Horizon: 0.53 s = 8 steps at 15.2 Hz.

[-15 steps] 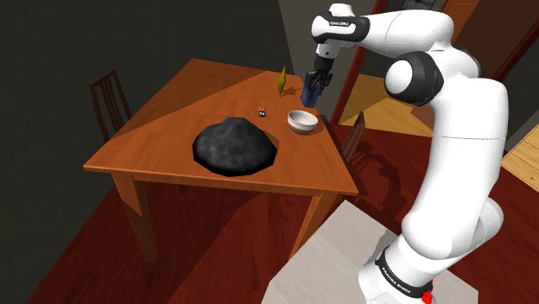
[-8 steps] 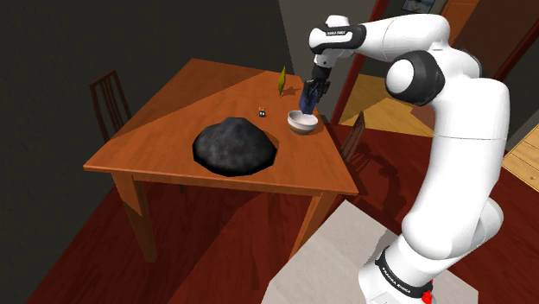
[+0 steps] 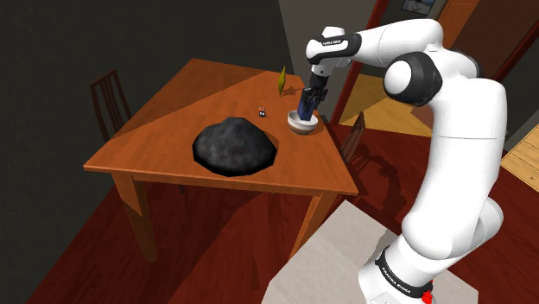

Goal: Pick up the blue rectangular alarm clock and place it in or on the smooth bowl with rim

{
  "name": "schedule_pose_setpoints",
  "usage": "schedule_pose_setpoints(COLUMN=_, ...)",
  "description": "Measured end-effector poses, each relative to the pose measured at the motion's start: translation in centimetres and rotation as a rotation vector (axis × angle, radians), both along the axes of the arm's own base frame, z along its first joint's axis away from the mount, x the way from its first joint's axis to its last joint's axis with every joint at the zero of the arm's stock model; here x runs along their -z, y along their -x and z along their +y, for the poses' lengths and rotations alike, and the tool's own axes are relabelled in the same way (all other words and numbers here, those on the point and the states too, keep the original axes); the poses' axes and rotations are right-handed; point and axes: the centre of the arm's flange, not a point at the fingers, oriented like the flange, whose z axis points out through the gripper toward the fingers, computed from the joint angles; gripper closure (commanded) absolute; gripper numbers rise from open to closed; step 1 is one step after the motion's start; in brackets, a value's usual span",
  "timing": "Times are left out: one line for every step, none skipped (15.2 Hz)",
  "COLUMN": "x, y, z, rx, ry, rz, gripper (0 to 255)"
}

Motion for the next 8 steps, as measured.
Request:
schedule_pose_setpoints(x=0.07, y=-0.01, z=0.02, rx=0.0, ry=0.0, rz=0.0, gripper=255)
schedule_pose_setpoints(x=0.11, y=-0.02, z=0.03, rx=0.0, ry=0.0, rz=0.0, gripper=255)
schedule_pose_setpoints(x=0.12, y=-0.02, z=0.03, rx=0.0, ry=0.0, rz=0.0, gripper=255)
schedule_pose_setpoints(x=0.13, y=-0.02, z=0.04, rx=0.0, ry=0.0, rz=0.0, gripper=255)
schedule_pose_setpoints(x=0.13, y=-0.02, z=0.04, rx=0.0, ry=0.0, rz=0.0, gripper=255)
schedule_pose_setpoints(x=0.14, y=-0.02, z=0.04, rx=0.0, ry=0.0, rz=0.0, gripper=0)
schedule_pose_setpoints(x=0.13, y=-0.02, z=0.04, rx=0.0, ry=0.0, rz=-0.001, gripper=0)
schedule_pose_setpoints(x=0.13, y=-0.02, z=0.04, rx=0.0, ry=0.0, rz=-0.001, gripper=0)
